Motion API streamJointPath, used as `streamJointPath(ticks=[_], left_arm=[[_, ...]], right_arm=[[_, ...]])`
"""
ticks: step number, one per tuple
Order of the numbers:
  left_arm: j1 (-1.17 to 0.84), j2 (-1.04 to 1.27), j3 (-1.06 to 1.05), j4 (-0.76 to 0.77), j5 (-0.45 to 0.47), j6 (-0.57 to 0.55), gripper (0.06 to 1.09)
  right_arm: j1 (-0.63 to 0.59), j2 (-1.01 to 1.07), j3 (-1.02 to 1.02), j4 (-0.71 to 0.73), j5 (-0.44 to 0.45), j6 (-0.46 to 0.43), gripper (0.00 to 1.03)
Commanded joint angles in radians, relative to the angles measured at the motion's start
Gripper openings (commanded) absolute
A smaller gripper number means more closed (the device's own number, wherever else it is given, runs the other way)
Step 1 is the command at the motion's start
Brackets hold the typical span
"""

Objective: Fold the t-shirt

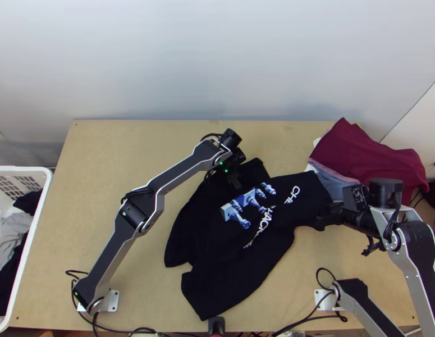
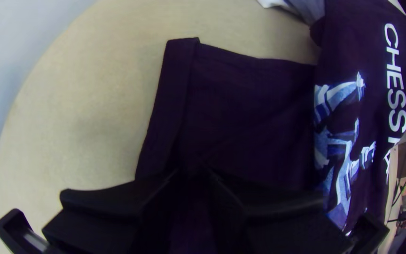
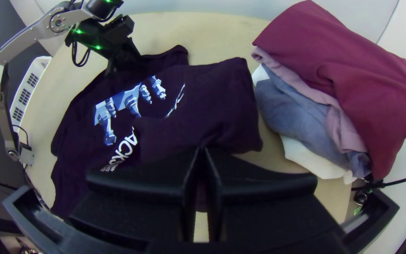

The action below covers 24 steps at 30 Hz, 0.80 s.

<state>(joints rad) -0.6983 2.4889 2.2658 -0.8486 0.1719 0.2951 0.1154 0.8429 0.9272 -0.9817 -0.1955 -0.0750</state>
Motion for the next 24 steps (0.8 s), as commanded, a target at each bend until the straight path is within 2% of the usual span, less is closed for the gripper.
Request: streamJointPath(ticks=[1, 4, 10, 13, 20, 24], left_arm=[[0.002, 0.002, -0.012, -0.035, 0.0, -0.034, 0.25], [0.014, -0.035, -0.02, -0.052, 0.02, -0.074, 0.24], [0.043, -0.145, -0.095, -0.109, 0.052, -0.085, 0.14], [0.08, -0.243, -0.213, -0.116, 0.067, -0.077, 0.14], [0.227, -0.502, -0.526, -0.132, 0.069, 0.004, 0.11], [0.281, -0.663, -0.67, -0.218, 0.075, 0.076, 0.11]], right_arm=[[0.007, -0.002, 0.005, 0.0, -0.001, -0.003, 0.03], [0.012, -0.002, 0.013, -0.002, 0.001, -0.003, 0.03], [0.023, -0.002, 0.015, -0.002, -0.001, 0.0, 0.03], [0.041, -0.007, 0.013, -0.002, -0.002, 0.011, 0.03], [0.064, 0.001, 0.01, -0.005, -0.002, 0.009, 0.03], [0.072, 0.016, -0.008, -0.008, -0.002, 0.0, 0.03]])
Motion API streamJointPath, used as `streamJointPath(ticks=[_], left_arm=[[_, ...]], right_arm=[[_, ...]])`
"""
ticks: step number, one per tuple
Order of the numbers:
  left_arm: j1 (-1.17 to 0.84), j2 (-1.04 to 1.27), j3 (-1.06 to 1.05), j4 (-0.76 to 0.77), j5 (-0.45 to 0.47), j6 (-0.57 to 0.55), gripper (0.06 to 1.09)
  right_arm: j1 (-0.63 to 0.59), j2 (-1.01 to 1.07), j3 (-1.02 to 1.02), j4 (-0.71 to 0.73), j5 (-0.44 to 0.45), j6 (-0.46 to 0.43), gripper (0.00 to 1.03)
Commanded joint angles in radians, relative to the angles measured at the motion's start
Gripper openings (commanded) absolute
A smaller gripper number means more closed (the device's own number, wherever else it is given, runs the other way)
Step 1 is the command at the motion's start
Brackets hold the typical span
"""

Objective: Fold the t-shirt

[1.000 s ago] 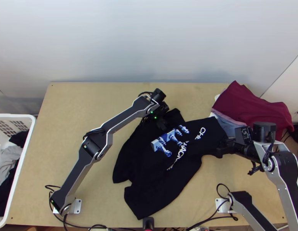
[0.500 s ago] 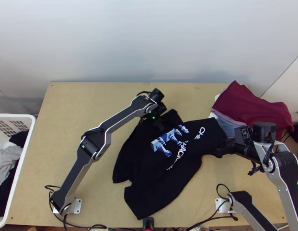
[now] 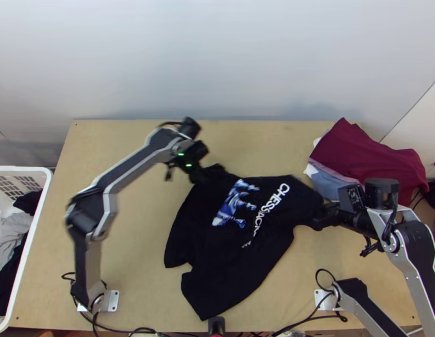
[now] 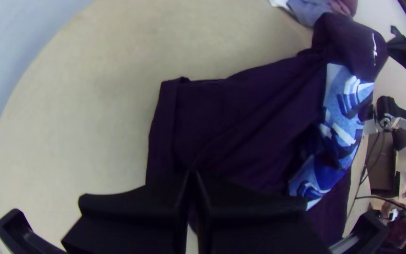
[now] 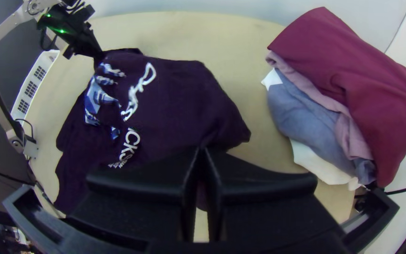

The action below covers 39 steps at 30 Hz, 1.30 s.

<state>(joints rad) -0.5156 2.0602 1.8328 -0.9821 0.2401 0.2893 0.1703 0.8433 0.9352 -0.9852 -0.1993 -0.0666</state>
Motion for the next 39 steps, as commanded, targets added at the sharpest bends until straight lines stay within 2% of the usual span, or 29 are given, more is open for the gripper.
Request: streamJointPath(ticks=[1, 7, 10, 14, 18, 19, 20, 24, 25, 26, 32, 37, 39], left_arm=[[0.106, -0.276, -0.277, -0.104, 0.019, 0.099, 0.11], [0.108, -0.511, -0.5, -0.23, 0.027, 0.166, 0.11], [0.066, -0.626, -0.566, -0.317, 0.1, 0.162, 0.11], [-0.126, -0.733, -0.621, -0.371, 0.166, 0.073, 0.12], [-0.339, -0.749, -0.685, -0.342, 0.225, -0.021, 0.13], [-0.385, -0.747, -0.704, -0.317, 0.223, -0.041, 0.17], [-0.416, -0.742, -0.718, -0.297, 0.223, -0.044, 0.25], [-0.455, -0.707, -0.754, -0.227, 0.214, -0.044, 0.84], [-0.454, -0.695, -0.75, -0.21, 0.205, -0.044, 0.96], [-0.446, -0.687, -0.744, -0.196, 0.197, -0.044, 1.04], [-0.296, -0.629, -0.622, -0.152, 0.153, -0.029, 1.04], [-0.247, -0.586, -0.587, 0.002, -0.035, -0.007, 1.03], [-0.25, -0.572, -0.61, 0.042, -0.056, 0.033, 1.03]], right_arm=[[0.02, 0.02, -0.021, -0.004, 0.001, -0.01, 0.03], [0.034, 0.057, -0.036, 0.0, 0.001, -0.013, 0.03], [0.032, 0.063, -0.059, 0.0, 0.001, -0.033, 0.03], [0.021, 0.083, -0.128, -0.001, 0.001, -0.067, 0.03], [0.023, 0.112, -0.177, -0.001, 0.001, -0.078, 0.03], [0.023, 0.117, -0.182, 0.0, 0.003, -0.081, 0.03], [0.023, 0.123, -0.187, -0.001, 0.003, -0.088, 0.03], [0.023, 0.138, -0.184, -0.001, 0.003, -0.088, 0.03], [0.023, 0.14, -0.179, -0.001, 0.003, -0.09, 0.03], [0.021, 0.14, -0.174, -0.001, 0.003, -0.091, 0.03], [0.021, 0.128, -0.168, -0.007, 0.001, -0.087, 0.03], [0.031, 0.12, -0.174, -0.007, 0.001, -0.073, 0.03], [0.044, 0.12, -0.167, -0.006, 0.001, -0.055, 0.03]])
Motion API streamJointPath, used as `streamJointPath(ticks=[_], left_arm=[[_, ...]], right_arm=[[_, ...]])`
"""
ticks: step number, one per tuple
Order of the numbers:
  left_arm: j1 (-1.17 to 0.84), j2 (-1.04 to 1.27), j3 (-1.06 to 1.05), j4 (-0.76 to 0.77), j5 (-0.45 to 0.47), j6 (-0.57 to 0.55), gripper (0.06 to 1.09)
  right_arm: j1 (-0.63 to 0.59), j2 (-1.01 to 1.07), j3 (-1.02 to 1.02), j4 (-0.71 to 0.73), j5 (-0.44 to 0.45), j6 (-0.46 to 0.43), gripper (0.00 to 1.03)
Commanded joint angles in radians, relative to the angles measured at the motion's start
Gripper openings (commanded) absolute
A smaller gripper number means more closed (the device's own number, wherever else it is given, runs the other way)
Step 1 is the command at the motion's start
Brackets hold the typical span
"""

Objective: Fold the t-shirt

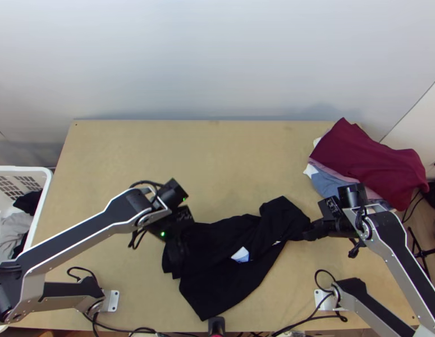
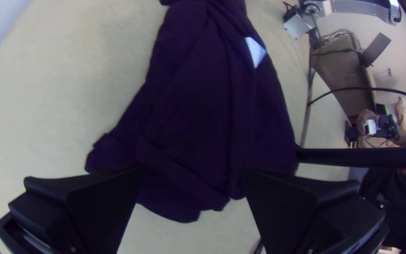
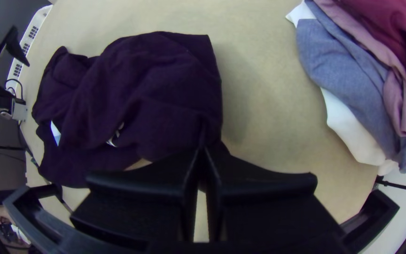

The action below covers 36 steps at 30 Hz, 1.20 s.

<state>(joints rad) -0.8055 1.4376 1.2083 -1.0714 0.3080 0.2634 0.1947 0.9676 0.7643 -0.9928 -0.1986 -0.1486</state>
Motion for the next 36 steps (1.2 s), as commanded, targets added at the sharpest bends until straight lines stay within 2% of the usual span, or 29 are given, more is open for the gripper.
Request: streamJointPath(ticks=[1, 4, 12, 18, 20, 25, 26, 31, 36], left_arm=[[0.04, 0.058, 0.005, 0.143, -0.122, 0.076, 1.03], [0.035, 0.084, -0.027, 0.186, -0.122, 0.12, 1.03], [0.008, 0.129, -0.09, 0.265, -0.113, 0.145, 1.03], [-0.017, 0.141, -0.133, 0.311, -0.113, 0.145, 0.96], [-0.015, 0.147, -0.142, 0.326, -0.113, 0.145, 0.85], [-0.012, 0.155, -0.138, 0.36, -0.112, 0.128, 0.43], [-0.012, 0.156, -0.138, 0.364, -0.113, 0.119, 0.41], [0.029, 0.132, -0.136, 0.364, -0.096, 0.074, 0.15], [0.149, 0.069, -0.093, 0.274, 0.002, 0.046, 0.11]], right_arm=[[0.025, -0.004, 0.01, 0.0, 0.001, 0.032, 0.03], [0.023, -0.004, 0.027, 0.002, 0.001, 0.032, 0.03], [0.023, -0.01, 0.035, 0.002, 0.001, 0.03, 0.03], [0.018, -0.024, 0.033, 0.0, 0.001, 0.032, 0.03], [0.018, -0.027, 0.032, 0.0, 0.001, 0.032, 0.03], [0.02, -0.03, 0.033, 0.0, 0.001, 0.03, 0.03], [0.02, -0.03, 0.033, 0.0, 0.001, 0.03, 0.03], [0.023, -0.04, 0.041, -0.01, 0.001, 0.03, 0.03], [0.055, -0.063, 0.121, -0.066, -0.002, 0.037, 0.03]])
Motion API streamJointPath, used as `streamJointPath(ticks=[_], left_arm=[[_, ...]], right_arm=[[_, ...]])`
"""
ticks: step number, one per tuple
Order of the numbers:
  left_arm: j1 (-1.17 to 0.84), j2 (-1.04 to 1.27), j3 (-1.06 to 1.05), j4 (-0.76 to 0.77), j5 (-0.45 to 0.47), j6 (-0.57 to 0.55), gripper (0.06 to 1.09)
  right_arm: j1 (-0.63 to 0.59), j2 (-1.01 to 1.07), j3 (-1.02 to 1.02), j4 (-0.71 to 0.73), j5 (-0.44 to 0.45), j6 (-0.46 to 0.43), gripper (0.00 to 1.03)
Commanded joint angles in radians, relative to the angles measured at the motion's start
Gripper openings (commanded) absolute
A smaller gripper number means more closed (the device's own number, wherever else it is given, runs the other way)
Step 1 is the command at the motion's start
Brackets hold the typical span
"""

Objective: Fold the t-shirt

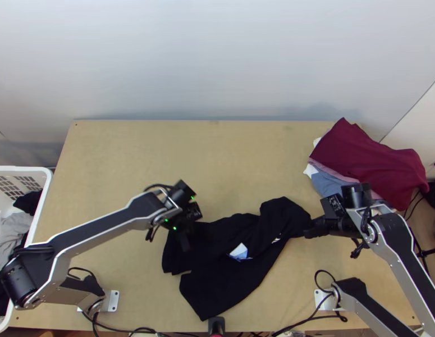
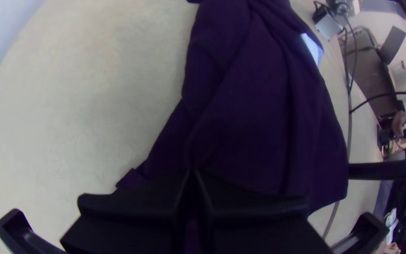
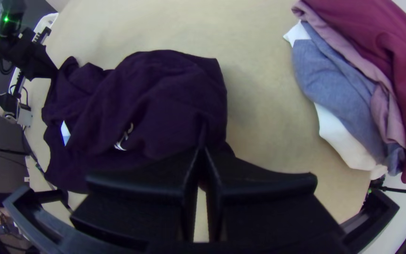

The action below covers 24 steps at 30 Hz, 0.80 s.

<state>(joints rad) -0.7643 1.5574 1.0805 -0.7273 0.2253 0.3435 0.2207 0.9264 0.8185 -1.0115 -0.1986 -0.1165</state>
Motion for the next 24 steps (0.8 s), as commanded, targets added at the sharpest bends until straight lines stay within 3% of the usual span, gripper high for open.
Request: streamJointPath(ticks=[1, 5, 11, 15, 24], left_arm=[[0.148, -0.062, 0.044, -0.09, 0.108, -0.034, 0.1], [0.333, -0.146, 0.124, -0.181, 0.189, -0.034, 0.1], [0.623, -0.22, 0.383, -0.284, 0.236, -0.038, 0.1], [0.767, -0.214, 0.529, -0.287, 0.24, -0.075, 0.1], [0.994, -0.183, 0.898, -0.236, 0.246, -0.291, 0.1]], right_arm=[[0.045, -0.021, 0.091, -0.064, -0.002, 0.005, 0.03], [0.105, -0.02, 0.222, -0.122, -0.002, 0.006, 0.03], [0.106, 0.04, 0.464, -0.134, -0.002, 0.037, 0.03], [0.105, 0.089, 0.565, -0.059, -0.002, 0.1, 0.03], [0.065, 0.158, 0.834, 0.195, -0.001, 0.187, 0.06]])
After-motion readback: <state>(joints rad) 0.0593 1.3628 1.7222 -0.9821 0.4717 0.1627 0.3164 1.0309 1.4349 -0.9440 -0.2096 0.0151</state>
